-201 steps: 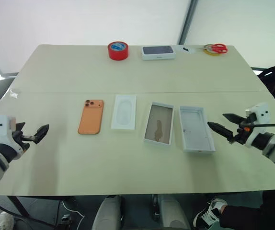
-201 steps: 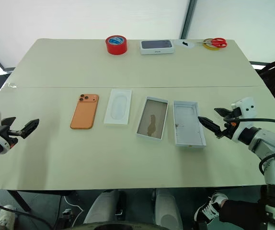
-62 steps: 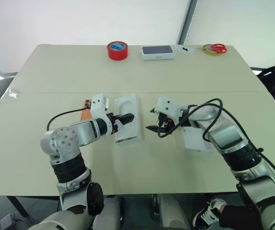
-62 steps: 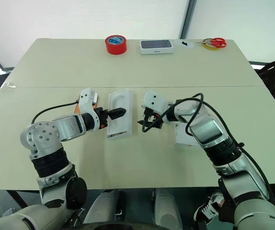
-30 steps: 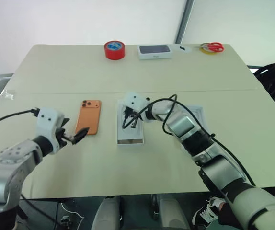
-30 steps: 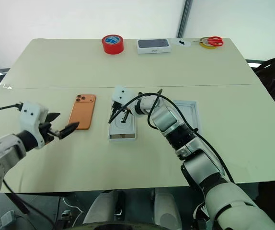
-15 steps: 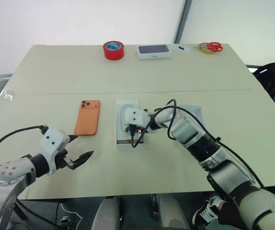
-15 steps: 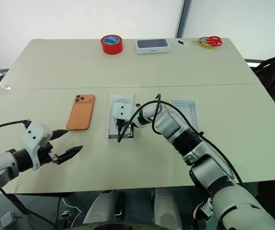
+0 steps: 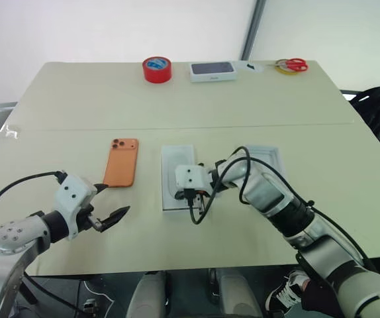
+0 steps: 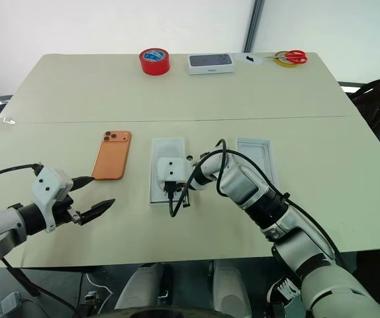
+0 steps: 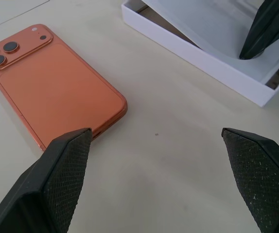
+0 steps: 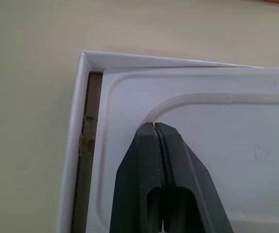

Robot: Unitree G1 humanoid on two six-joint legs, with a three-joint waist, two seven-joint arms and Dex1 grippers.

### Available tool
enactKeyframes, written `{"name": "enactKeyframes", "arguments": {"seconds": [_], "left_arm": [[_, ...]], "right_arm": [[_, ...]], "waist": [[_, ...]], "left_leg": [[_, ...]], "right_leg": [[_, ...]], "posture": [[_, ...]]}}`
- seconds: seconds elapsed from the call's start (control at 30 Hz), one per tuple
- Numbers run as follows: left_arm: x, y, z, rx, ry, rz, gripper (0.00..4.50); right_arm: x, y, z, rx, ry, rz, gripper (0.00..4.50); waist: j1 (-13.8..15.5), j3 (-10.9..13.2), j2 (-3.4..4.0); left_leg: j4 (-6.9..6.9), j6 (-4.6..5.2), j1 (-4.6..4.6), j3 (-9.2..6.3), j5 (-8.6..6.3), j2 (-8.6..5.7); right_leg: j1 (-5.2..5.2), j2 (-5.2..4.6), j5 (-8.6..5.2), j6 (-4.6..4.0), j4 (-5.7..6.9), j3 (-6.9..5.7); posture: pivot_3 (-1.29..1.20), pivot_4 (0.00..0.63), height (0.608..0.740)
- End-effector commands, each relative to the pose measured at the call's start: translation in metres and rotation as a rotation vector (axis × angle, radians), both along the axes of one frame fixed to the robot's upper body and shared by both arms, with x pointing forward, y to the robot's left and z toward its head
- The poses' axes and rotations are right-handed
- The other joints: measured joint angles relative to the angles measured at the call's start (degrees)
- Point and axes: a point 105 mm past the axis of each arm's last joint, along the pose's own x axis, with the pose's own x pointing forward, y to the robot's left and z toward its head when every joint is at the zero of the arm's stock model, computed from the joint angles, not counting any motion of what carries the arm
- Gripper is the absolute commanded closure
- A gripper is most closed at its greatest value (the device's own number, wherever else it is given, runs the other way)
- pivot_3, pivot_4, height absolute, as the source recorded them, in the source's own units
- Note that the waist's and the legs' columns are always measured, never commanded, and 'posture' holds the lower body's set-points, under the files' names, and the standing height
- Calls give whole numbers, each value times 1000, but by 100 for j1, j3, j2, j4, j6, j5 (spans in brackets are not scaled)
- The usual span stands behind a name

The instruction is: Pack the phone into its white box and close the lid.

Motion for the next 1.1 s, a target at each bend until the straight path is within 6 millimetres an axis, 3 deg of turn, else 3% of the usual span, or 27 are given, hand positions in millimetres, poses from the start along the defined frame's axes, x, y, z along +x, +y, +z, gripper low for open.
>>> {"name": "enactKeyframes", "arguments": {"seconds": [0.03,0.3,0.47,0.6,0.7,1.1], "left_arm": [[0,-4,11,-12,-50,-23,14],[-7,-13,13,-41,-41,-79,14],[-6,-15,11,-37,-35,-83,14],[-7,-16,10,-36,-34,-84,14],[-8,-16,10,-38,-33,-81,14],[-6,-14,8,-34,-29,-72,14]], "right_arm": [[1,6,17,52,-29,1,4468],[47,4,43,142,-103,-226,4468],[75,6,40,160,-117,-357,4468],[84,9,35,142,-127,-385,4468],[78,12,31,132,-102,-348,4468],[15,9,18,60,11,-57,4468]], "waist": [[-1,0,0],[1,0,0],[-16,1,1],[-20,1,2],[-16,1,2],[-8,2,3]], "left_leg": [[0,0,0,0,0,0],[0,0,0,0,0,3],[0,0,0,0,0,3],[0,0,-1,1,0,3],[0,0,0,-2,0,5],[0,0,0,-2,0,6]], "right_leg": [[0,0,0,0,0,0],[-1,3,0,-1,0,0],[-1,5,0,-1,1,1],[-1,5,1,-1,0,1],[-1,7,0,-1,1,1],[0,9,0,0,1,1]], "posture": [[0,150,732],[0,150,732],[0,150,732],[0,150,732],[0,150,732],[0,150,732]]}}
